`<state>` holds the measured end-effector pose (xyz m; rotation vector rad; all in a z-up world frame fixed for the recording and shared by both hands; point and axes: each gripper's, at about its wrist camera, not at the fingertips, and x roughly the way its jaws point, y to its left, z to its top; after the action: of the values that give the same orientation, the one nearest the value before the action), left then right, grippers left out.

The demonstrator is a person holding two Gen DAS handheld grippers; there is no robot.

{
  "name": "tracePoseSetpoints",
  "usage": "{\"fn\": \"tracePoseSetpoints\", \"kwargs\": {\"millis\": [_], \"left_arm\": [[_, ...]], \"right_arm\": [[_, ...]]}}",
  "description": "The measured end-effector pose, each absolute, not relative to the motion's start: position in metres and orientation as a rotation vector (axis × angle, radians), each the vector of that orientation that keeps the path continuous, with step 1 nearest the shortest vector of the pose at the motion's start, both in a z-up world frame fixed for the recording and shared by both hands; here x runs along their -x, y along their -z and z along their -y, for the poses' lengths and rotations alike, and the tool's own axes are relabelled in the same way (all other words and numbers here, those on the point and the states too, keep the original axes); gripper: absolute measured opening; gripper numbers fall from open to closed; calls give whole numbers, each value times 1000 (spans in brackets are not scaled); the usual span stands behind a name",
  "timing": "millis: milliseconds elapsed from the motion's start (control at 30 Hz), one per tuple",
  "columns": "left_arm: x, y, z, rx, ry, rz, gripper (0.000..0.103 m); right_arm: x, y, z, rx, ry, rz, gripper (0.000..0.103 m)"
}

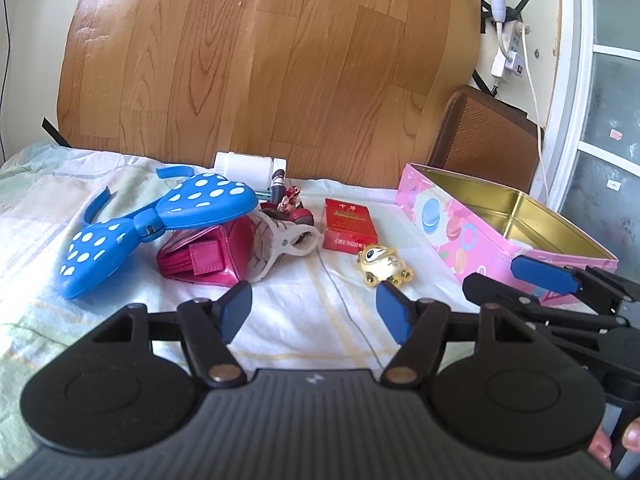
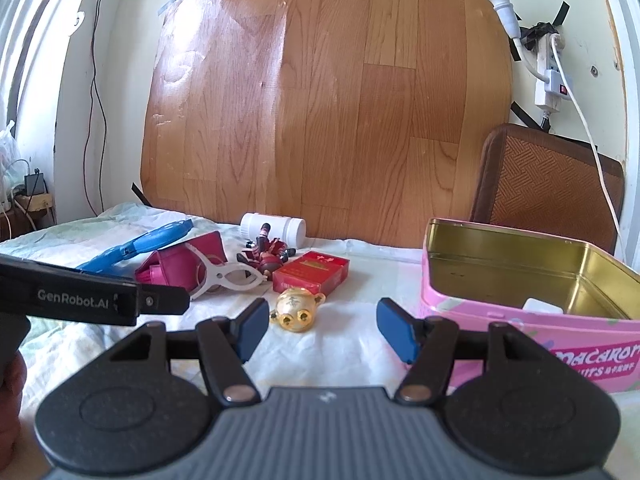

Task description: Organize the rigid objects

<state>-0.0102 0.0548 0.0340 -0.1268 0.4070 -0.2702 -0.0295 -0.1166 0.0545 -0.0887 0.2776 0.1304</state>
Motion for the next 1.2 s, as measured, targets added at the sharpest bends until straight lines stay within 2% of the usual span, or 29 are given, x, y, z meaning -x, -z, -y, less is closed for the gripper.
{"fn": "tracePoseSetpoints", "kwargs": {"millis": [333,467,733,1000,1133,1200], "left_arm": [[12,-34,-55,136,269,-405,71],[13,-34,-56,148,255,-400,71],[12,-35,-61,176,212,-393,71],[11,-35,-69,217,182,-387,71],[9,-35,-71,234,182,-395,71],[8,-34,-72,241,180,-398,71]], "right_arm": [[27,-55,115,91,-132,-292,61],[13,-55,115,88,-164,-354,61],[-27,-66,95,178,-193,-360,61],[-88,-54,86,232,-169,-493,61],[-111,-45,86,220,-188,-564,67],[-122,-40,87,203,-206,-621,65]]}}
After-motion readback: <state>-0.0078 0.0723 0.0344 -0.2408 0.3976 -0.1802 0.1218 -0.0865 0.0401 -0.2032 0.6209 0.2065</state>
